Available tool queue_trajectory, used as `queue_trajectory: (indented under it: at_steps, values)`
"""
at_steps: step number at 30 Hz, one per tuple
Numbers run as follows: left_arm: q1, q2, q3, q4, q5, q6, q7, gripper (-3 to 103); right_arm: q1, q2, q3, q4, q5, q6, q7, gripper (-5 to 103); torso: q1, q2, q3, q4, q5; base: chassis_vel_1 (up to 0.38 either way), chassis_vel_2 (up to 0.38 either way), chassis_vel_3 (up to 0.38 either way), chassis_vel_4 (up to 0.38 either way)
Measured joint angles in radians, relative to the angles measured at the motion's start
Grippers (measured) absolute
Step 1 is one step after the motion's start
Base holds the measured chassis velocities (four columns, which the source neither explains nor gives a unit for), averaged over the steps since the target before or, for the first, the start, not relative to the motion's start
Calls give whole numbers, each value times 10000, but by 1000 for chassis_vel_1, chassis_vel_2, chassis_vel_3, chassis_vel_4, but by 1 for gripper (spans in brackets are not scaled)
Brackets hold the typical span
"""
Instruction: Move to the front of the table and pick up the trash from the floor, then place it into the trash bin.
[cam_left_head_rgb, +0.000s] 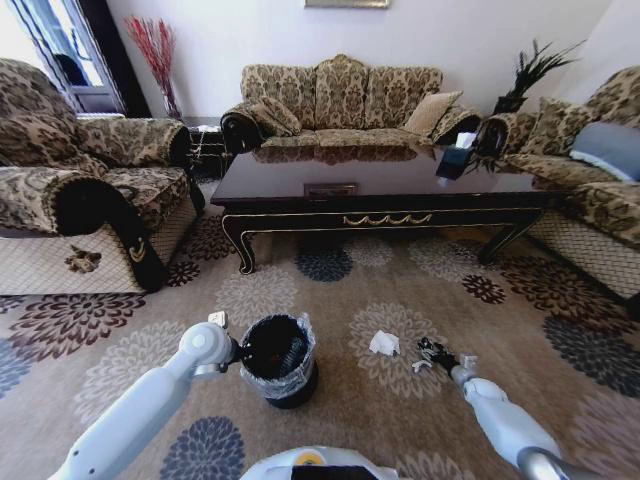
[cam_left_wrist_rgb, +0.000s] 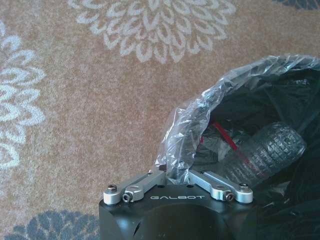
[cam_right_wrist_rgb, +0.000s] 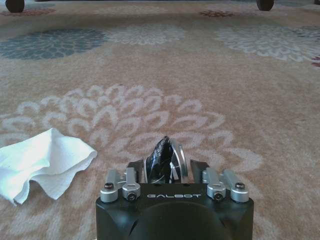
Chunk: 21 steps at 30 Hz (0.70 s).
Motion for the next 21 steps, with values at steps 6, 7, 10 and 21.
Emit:
queue_trajectory:
  at_steps: [6,7,10,21]
  values:
    - [121,-33,-17,-54,82,0,-5,0,-114,-10,12,97,-32,51,-1,33,0,1,-1,1,-4,0,0,0,0]
    - [130,-31,-36,-74,84,0,-4,0,-139,-20,23,99,-42,59,-7,31,0,1,-1,0,-4,0,0,0,0]
    - [137,-4,-69,-96,89,0,-4,0,-177,-28,45,113,-50,74,-14,31,0,1,-1,0,-2,0,0,0,0]
    - [187,180,-134,-239,52,0,-4,0,-368,-144,74,377,22,69,-12,31,0,0,0,1,3,0,0,0,0]
